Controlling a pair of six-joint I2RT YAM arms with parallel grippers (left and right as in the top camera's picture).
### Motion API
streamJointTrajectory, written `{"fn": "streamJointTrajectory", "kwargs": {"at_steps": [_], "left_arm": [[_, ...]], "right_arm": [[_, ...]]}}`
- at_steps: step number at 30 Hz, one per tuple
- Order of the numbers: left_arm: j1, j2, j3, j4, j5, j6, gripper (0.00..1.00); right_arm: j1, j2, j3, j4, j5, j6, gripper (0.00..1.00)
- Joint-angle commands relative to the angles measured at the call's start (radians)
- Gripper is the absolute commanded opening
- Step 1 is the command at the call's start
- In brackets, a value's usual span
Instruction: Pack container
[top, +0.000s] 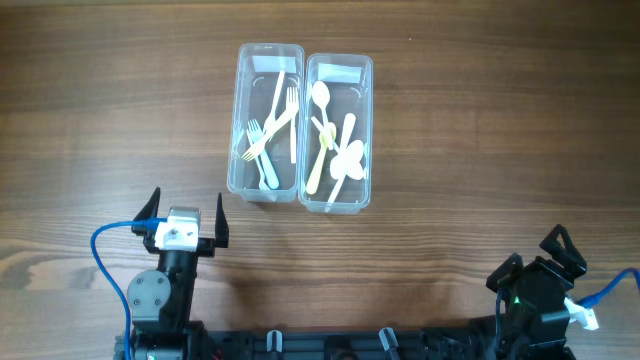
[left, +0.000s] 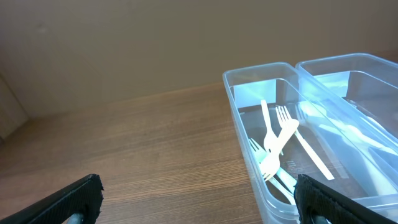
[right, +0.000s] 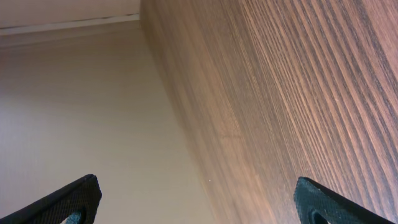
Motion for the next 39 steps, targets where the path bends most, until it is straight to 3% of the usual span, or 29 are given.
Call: {"fn": "streamJointTrajectory", "kwargs": {"at_steps": [1, 7, 9, 11, 16, 17, 18, 19, 21, 25, 29, 30, 33, 36, 39], "left_arm": [[0.006, -0.01, -0.011, 0.005, 0.005, 0.023, 1.0], [0.006, -0.01, -0.011, 0.005, 0.005, 0.023, 1.0], [0.006, -0.01, -0.011, 0.005, 0.005, 0.023, 1.0], [0.006, -0.01, -0.011, 0.005, 0.005, 0.023, 1.0], [0.006, -0.01, -0.011, 0.005, 0.005, 0.023, 1.0], [0.006, -0.01, -0.011, 0.005, 0.005, 0.023, 1.0], [0.006, -0.01, -0.011, 0.005, 0.005, 0.023, 1.0], [0.006, -0.01, -0.011, 0.005, 0.005, 0.023, 1.0], [0.006, -0.01, -0.011, 0.005, 0.005, 0.023, 1.0], [0.006, -0.01, -0.011, 0.005, 0.005, 0.023, 1.0], [0.006, -0.01, -0.011, 0.005, 0.005, 0.023, 1.0], [0.006, -0.01, -0.011, 0.005, 0.005, 0.023, 1.0], [0.006, -0.01, -0.011, 0.005, 0.005, 0.023, 1.0], [0.006, -0.01, -0.011, 0.005, 0.005, 0.023, 1.0], [0.006, -0.01, -0.011, 0.005, 0.005, 0.023, 1.0]], "right_arm": [[0.0, -0.006, 0.004, -0.001, 0.016, 0.006, 1.0], [0.0, -0.006, 0.004, -0.043, -0.002, 0.007, 1.0], [0.0, -0.006, 0.004, 0.086, 0.003, -0.004, 1.0], [0.0, -0.006, 0.003, 0.211, 0.006, -0.107, 1.0], [0.0, -0.006, 0.003, 0.595, 0.036, -0.599, 1.0], [0.0, -0.006, 0.003, 0.675, 0.025, -0.761, 1.0], [0.0, -0.006, 0.003, 0.781, -0.043, -1.027, 1.0], [0.0, -0.006, 0.003, 0.889, -0.222, -1.414, 1.0], [0.0, -0.006, 0.003, 0.849, -0.371, -1.688, 1.0], [0.0, -0.006, -0.015, 0.573, -0.385, -1.827, 1.0], [0.0, -0.006, -0.094, 0.633, -0.402, -1.83, 1.0], [0.0, -0.006, -0.136, 0.642, -0.531, -2.008, 1.0], [0.0, -0.006, -0.187, 0.65, -0.719, -2.288, 1.0], [0.0, -0.006, -0.269, 0.692, -0.865, -2.498, 1.0], [-0.039, -0.006, -0.305, 0.733, -0.916, -2.547, 1.0]]}}
